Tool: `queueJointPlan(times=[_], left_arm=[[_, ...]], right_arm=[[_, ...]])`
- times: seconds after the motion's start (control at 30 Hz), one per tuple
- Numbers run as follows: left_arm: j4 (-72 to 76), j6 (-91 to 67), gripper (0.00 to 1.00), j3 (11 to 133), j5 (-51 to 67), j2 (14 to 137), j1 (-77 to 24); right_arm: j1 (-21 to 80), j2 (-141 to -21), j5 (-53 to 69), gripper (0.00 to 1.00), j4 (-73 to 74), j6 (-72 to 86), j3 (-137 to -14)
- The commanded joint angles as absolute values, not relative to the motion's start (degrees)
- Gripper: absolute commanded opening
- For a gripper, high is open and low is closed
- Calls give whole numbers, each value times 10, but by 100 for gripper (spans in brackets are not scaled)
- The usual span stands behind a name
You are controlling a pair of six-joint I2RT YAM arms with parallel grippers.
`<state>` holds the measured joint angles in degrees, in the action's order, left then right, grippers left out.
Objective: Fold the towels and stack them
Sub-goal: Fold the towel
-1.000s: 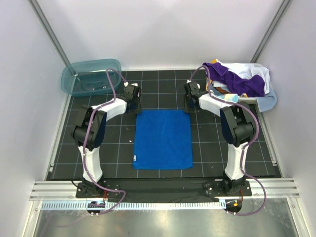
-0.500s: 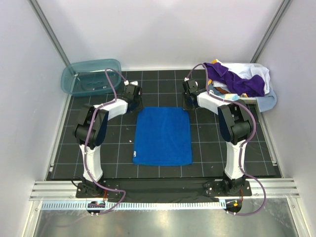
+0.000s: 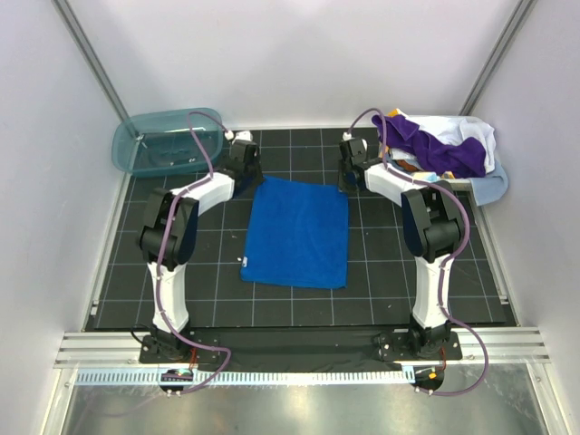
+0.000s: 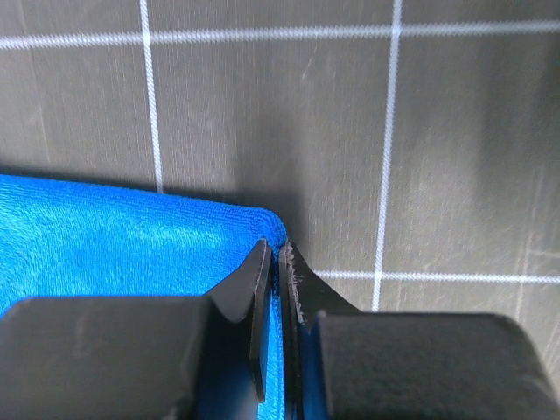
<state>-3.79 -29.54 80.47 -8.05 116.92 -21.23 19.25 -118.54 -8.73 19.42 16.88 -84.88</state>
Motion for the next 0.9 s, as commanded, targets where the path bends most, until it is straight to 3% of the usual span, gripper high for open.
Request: queueJointPlan(times=[0.0,0.43,0.87], left_arm=[[-4,-291,0,834,-92,1151,-199],[-3,-294,0,783,-62,1080,-190],[14,-342,0,635,-33,958,-191]], right_arm=[[190,-1147,-104,9,147,159,-868],[192,-1071,-76,9,127,168,-812],[232,-942,-83,9,118,199,-648]])
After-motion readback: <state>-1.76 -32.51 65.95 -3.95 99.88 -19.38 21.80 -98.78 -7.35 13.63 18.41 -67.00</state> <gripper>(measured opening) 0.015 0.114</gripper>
